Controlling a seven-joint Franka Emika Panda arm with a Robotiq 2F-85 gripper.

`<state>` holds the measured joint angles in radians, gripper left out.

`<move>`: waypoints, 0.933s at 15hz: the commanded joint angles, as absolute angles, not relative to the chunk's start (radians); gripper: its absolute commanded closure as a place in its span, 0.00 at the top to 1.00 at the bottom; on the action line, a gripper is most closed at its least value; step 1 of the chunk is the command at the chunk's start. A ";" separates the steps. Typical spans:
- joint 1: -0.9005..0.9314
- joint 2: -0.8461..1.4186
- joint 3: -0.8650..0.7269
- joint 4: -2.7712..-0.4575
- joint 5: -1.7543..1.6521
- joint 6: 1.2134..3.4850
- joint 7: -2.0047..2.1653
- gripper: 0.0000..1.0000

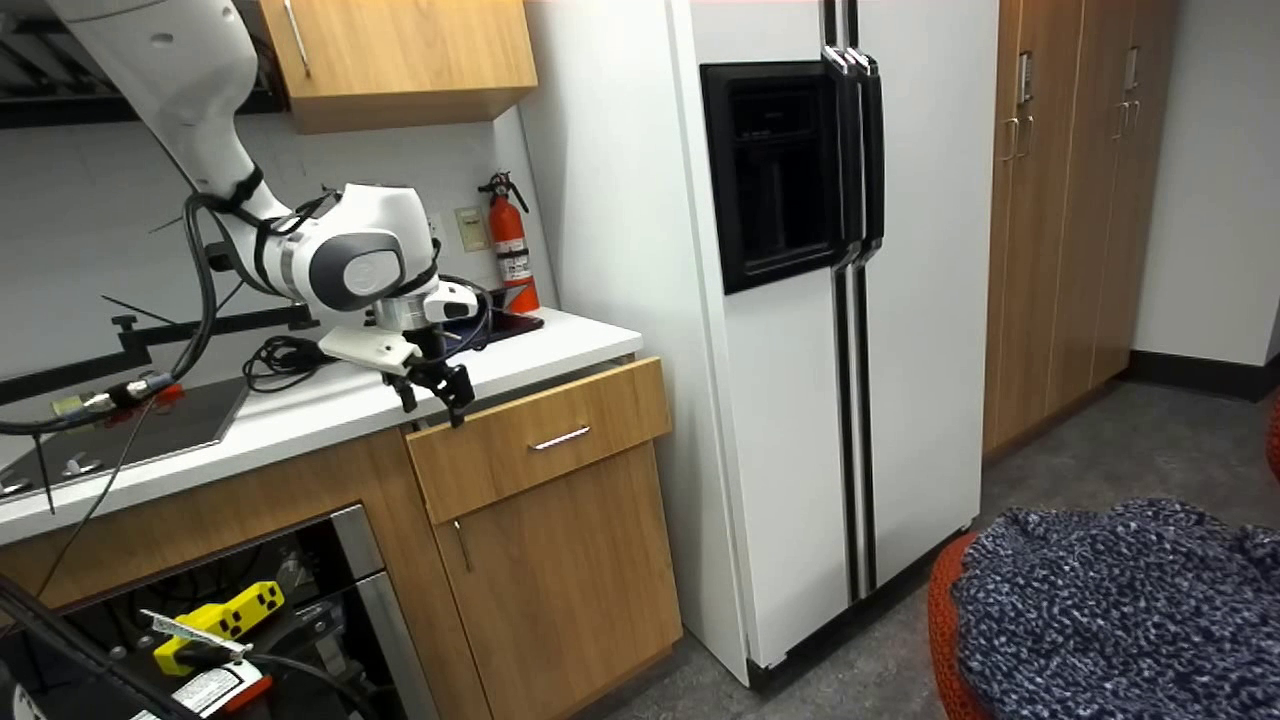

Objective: Fully open the top drawer of the lower cabinet

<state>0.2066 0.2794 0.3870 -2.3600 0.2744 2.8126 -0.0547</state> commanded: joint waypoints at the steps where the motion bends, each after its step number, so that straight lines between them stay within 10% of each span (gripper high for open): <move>1: 0.247 0.240 0.355 -2.417 0.229 2.876 0.008 1.00; 14: 0.179 0.349 0.223 -2.261 0.083 2.820 -0.036 1.00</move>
